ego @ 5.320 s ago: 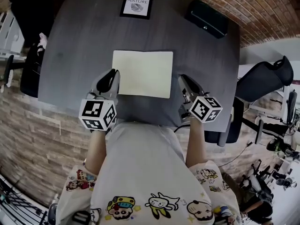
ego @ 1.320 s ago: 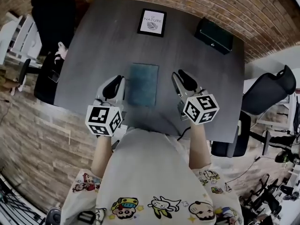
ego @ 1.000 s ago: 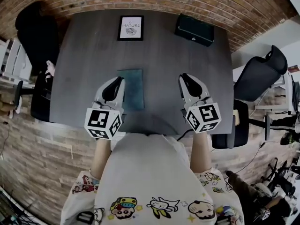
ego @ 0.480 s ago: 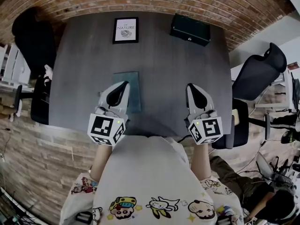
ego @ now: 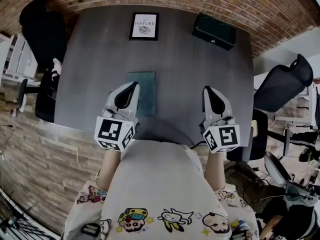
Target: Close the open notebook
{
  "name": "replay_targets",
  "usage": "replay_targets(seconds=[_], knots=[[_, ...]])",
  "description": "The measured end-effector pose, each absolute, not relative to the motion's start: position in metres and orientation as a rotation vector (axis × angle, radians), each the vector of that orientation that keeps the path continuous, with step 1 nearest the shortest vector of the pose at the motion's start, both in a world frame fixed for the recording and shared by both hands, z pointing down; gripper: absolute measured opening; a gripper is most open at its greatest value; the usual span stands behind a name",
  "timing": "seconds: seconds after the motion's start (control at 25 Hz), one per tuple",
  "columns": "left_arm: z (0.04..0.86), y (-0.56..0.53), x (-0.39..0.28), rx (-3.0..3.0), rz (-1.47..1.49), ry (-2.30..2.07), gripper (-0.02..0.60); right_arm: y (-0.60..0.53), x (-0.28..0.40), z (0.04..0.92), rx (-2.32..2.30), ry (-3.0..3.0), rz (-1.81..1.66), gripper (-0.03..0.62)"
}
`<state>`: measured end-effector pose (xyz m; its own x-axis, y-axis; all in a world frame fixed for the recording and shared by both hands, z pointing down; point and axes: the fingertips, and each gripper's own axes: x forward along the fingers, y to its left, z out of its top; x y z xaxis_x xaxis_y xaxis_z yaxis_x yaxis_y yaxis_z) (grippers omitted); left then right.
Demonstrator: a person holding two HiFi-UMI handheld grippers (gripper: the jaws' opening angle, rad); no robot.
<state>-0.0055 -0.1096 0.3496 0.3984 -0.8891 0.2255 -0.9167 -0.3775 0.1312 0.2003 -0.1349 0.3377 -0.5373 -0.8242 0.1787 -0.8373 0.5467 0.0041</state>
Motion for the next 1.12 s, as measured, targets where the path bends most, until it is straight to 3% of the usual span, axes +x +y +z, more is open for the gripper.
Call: replay_targets(seconds=[1.12], knots=[[0.351, -0.111, -0.025, 2.379, 0.174, -1.641, -0.002, -0.142, 0.192, 0.349, 1.400, -2.605, 0.206, 0.008]])
